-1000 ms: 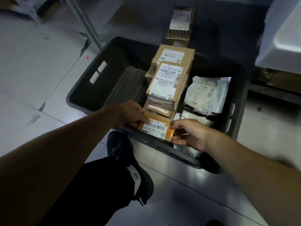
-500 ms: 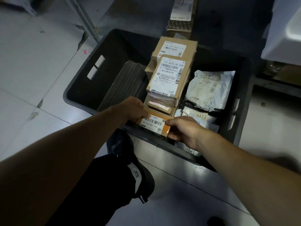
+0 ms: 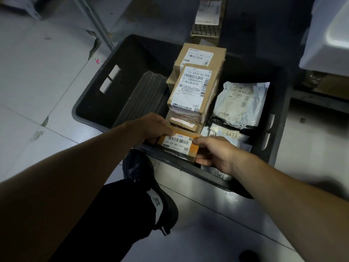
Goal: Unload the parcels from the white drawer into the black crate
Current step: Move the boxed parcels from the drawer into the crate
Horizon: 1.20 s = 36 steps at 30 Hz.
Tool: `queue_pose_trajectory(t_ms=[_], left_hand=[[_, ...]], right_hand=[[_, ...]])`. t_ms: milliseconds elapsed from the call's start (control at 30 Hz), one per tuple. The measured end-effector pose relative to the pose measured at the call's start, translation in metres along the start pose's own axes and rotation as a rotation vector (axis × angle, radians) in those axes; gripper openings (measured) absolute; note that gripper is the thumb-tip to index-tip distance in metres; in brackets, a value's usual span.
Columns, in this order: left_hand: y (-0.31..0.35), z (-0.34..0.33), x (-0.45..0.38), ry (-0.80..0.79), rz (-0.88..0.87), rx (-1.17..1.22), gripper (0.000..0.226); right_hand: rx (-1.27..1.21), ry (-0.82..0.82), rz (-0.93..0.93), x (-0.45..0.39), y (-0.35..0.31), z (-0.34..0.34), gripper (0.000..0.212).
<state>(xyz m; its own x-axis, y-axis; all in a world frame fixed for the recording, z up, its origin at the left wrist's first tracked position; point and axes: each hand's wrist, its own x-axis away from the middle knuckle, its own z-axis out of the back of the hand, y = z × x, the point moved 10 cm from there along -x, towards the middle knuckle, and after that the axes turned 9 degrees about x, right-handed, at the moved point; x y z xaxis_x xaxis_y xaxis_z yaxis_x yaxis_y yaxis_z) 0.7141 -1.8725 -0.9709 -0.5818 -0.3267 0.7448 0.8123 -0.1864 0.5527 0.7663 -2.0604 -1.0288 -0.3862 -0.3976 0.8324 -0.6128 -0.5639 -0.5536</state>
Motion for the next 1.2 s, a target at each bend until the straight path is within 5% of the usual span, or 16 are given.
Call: queue_pose_trajectory(t_ms=[200, 633, 900, 1200], left_hand=[[0.003, -0.015, 0.005, -0.074, 0.059, 0.033, 0.025], [0.014, -0.073, 0.018, -0.013, 0.202, 0.342, 0.012], [0.016, -0.044, 0.028, 0.045, 0.179, 0.237, 0.025], [0.016, -0.008, 0.041, 0.163, 0.093, 0.421, 0.024]], right_hand=[[0.081, -0.011, -0.022, 0.011, 0.006, 0.018, 0.005], [0.151, 0.213, -0.008, 0.023, 0.008, 0.074, 0.014], [0.137, 0.102, 0.018, 0.038, 0.002, 0.056, 0.013], [0.082, 0.108, 0.106, 0.043, -0.035, 0.027, 0.016]])
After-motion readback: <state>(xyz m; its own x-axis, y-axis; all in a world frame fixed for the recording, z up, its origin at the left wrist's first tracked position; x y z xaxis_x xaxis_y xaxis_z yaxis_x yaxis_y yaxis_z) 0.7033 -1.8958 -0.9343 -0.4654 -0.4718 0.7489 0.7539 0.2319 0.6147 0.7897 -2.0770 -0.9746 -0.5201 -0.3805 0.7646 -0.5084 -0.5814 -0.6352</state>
